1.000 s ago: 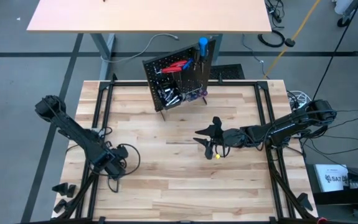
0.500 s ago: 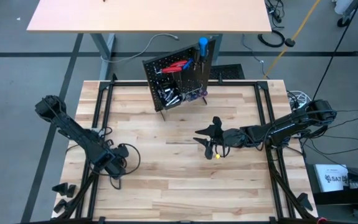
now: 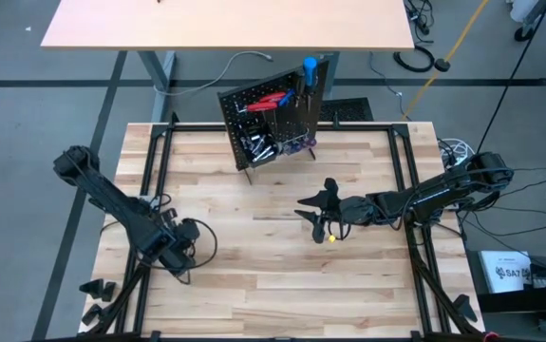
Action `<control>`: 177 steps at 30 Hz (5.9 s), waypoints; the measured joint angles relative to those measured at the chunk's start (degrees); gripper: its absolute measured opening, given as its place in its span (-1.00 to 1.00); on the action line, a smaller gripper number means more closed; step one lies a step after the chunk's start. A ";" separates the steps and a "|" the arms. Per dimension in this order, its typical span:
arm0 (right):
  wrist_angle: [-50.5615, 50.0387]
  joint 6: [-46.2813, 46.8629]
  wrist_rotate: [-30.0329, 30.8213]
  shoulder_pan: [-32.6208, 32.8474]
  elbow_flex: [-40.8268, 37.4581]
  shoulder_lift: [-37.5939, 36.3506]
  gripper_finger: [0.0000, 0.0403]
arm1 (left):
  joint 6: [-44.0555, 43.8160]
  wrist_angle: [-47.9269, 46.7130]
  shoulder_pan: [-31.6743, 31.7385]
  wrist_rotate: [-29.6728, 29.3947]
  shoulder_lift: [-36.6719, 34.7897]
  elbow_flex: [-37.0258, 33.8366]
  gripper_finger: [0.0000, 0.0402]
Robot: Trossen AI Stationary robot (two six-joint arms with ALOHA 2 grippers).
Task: Hang tools onto peg board
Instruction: Put the safety glass into the black bin on the pegboard
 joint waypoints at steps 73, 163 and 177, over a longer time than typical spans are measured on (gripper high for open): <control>31.28 1.47 -3.12 1.39 16.70 26.21 -0.79 | 68.44 34.32 14.34 -59.23 10.52 29.72 -0.85; 39.63 -6.28 -6.39 -0.24 16.67 23.71 -0.97 | 50.65 95.97 8.41 -55.17 -6.34 -11.55 -0.01; 32.07 -2.75 -6.01 -0.35 16.63 23.71 -0.97 | 50.51 95.86 14.55 -44.89 -7.32 -11.55 -0.01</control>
